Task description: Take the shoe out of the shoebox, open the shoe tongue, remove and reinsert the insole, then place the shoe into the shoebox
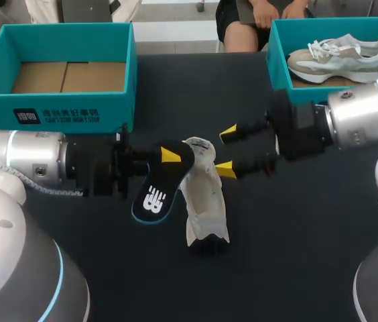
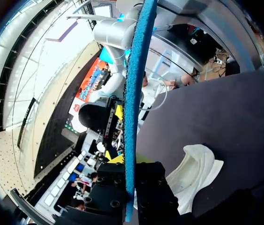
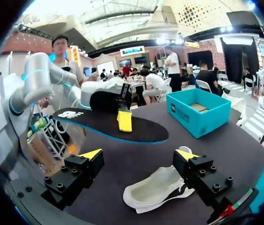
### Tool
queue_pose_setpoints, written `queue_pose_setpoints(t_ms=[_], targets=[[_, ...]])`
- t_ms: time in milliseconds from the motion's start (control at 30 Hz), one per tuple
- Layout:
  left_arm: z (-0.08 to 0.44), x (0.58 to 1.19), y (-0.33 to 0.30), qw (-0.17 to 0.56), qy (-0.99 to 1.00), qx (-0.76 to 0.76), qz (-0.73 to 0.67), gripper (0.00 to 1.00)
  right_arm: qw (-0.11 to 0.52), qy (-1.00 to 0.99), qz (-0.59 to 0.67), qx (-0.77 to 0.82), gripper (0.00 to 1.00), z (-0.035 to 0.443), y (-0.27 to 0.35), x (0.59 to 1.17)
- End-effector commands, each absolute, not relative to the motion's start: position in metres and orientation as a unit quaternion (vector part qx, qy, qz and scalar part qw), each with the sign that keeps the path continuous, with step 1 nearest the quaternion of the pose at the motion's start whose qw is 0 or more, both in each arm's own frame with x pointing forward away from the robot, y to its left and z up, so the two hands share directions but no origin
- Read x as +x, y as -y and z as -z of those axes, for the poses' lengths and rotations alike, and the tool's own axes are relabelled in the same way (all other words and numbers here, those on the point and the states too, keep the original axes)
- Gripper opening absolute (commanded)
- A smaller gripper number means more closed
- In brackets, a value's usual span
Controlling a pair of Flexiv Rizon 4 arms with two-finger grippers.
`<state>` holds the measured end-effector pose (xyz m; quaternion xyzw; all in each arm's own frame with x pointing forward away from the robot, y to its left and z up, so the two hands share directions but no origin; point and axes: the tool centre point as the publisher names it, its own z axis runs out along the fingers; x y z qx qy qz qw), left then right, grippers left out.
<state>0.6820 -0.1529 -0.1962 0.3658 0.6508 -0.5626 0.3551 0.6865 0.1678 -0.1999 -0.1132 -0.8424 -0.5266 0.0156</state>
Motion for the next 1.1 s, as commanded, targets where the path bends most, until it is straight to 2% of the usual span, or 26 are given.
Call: queue_pose_setpoints(t_ms=[33, 600, 833, 1100], targets=[[0.196, 0.681, 0.152, 0.356, -0.651, 0.366, 0.562, 0.00, -0.072, 0.896, 0.434, 0.050, 1.00, 0.209, -0.159, 0.680], [0.196, 0.681, 0.152, 0.356, -0.651, 0.366, 0.562, 0.00, -0.072, 0.896, 0.434, 0.050, 1.00, 0.209, -0.159, 0.680], [0.194, 0.662, 0.141, 0.341, -0.642, 0.365, 0.582, 0.00, -0.121, 0.926, 0.352, 0.060, 1.00, 0.220, -0.157, 0.691], [0.203, 0.640, 0.127, 0.322, -0.641, 0.369, 0.591, 0.00, -0.121, 0.936, 0.321, 0.080, 1.00, 0.235, -0.158, 0.700]])
